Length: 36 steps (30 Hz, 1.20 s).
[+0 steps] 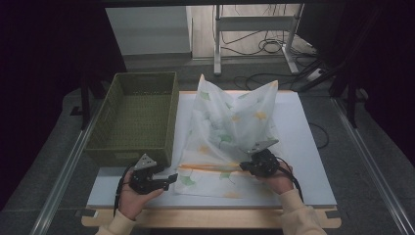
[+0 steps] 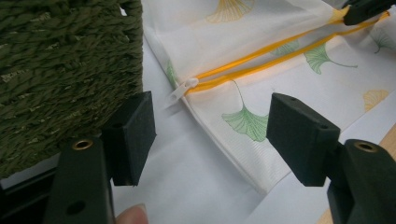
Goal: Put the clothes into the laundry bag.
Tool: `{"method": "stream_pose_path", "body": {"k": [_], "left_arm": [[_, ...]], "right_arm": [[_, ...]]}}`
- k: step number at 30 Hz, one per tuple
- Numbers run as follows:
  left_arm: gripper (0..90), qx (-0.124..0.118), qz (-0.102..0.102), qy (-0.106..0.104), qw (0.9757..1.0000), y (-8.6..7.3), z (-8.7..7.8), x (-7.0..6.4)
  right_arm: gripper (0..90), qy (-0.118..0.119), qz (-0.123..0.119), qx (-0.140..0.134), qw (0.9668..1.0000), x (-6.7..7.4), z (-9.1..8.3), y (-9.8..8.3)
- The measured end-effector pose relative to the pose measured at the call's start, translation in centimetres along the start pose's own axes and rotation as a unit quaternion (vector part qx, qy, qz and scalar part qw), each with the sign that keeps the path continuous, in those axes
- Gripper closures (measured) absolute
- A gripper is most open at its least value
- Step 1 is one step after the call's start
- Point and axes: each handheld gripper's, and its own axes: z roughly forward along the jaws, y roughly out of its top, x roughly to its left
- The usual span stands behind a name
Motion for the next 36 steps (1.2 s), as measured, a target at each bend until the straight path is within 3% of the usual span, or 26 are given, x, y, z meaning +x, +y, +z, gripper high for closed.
{"method": "stream_pose_path", "body": {"k": [11,16,20,24,29,36], "left_arm": [[31.7,0.000,-0.002,0.003,1.0000,0.0,-0.1,0.2],[31.6,-0.010,-0.002,0.016,0.9998,0.2,-0.4,0.3],[31.9,-0.007,-0.006,0.019,0.9998,0.2,-0.6,0.6],[32.3,-0.006,-0.008,0.022,0.9997,0.3,-0.8,0.8],[32.0,-0.004,-0.009,0.033,0.9994,0.2,-1.1,1.1],[32.0,0.004,0.005,0.041,0.9992,-0.2,-1.7,1.6]], "right_arm": [[87.2,-0.016,-0.008,-0.003,0.9998,0.0,0.9,-0.2],[68.9,-0.009,-0.026,-0.033,0.9991,0.0,0.1,0.1],[53.0,-0.011,-0.012,-0.069,0.9975,0.0,-0.8,0.5],[44.1,-0.023,0.002,-0.093,0.9954,-0.2,-1.5,0.8],[39.2,-0.028,0.019,-0.109,0.9935,-0.1,-2.2,1.2],[37.6,-0.026,0.023,-0.112,0.9931,0.3,-2.2,1.9]]}}
